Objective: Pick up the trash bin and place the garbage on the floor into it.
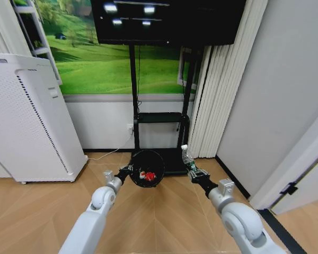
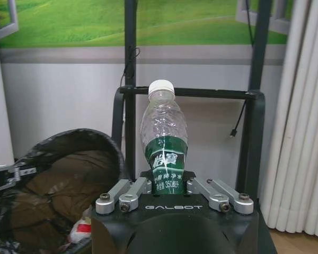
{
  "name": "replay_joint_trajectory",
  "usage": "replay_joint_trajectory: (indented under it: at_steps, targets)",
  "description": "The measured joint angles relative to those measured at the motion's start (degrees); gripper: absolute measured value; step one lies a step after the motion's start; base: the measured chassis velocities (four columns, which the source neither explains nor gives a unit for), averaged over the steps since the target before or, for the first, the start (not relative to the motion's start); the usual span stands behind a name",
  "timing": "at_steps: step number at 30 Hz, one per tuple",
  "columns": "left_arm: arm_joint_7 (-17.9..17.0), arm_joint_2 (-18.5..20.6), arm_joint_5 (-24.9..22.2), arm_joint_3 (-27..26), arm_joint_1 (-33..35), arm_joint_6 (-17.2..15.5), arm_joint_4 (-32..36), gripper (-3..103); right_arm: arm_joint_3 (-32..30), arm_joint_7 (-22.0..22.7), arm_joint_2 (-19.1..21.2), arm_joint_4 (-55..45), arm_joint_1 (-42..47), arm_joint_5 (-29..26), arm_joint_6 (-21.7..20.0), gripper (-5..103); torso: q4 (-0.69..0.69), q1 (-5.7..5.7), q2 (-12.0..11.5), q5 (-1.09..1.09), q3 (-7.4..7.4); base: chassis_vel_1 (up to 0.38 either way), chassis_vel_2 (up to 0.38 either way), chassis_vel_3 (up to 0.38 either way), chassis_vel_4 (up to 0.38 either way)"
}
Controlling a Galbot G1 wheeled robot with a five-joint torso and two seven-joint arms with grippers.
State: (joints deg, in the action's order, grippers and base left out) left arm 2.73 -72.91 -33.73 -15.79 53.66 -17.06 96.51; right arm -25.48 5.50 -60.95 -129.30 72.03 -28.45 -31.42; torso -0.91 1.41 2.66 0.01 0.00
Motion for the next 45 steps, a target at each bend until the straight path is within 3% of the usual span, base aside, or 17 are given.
replay_joint_trajectory:
  at_steps: [22, 28, 35, 37, 39, 41, 45]
  targets:
    - [-0.9, -1.7, 1.1, 5.3, -0.8, 0.2, -0.6, 4, 14.0, -1.5, 5.4, 3.7, -6.8, 0.4, 2.1, 24, 0.01, 0.00, 0.0, -0.01, 0.00, 0.000, 0.000, 0.000, 0.000]
    - [-1.1, -1.7, 1.2, 6.5, -0.5, 0.2, -0.2, 4, 19.6, -1.0, 5.3, 6.9, -9.2, 1.2, 2.8, 24, 0.01, 0.00, 0.0, 0.00, 0.00, 0.000, 0.000, 0.000, 0.000]
    - [-1.2, -1.7, 1.2, 6.8, -0.3, 0.2, 0.0, 4, 21.0, -0.9, 4.6, 8.2, -10.8, 1.5, 2.6, 21, 0.01, 0.00, 0.0, -0.01, 0.00, 0.000, 0.000, 0.000, 0.000]
    - [-1.3, -1.7, 1.2, 6.7, 0.0, 0.2, 0.3, 4, 21.3, -0.2, 4.4, 8.7, -11.3, 1.5, 2.1, 28, 0.01, 0.00, 0.0, -0.01, 0.00, 0.000, 0.000, 0.000, 0.000]
    - [-1.3, -1.7, 1.2, 6.6, 0.1, 0.2, 0.4, 4, 21.4, 0.1, 4.3, 9.0, -11.5, 1.5, 2.0, 28, 0.01, 0.00, 0.0, -0.01, 0.00, 0.000, 0.000, 0.000, 0.000]
    - [-1.2, -1.2, 1.1, 6.1, 0.6, 0.2, 1.1, 4, 20.8, 0.4, 4.2, 10.0, -11.8, 1.7, 2.2, 40, 0.00, 0.00, 0.0, 0.00, 0.00, 0.000, 0.000, 0.000, 0.000]
    - [-1.2, -0.7, 1.1, 5.5, 0.9, 0.2, 1.6, 4, 20.0, 0.6, 4.3, 10.8, -12.2, 1.8, 2.3, 51, 0.01, 0.00, 0.0, 0.00, 0.00, 0.000, 0.000, 0.000, 0.000]
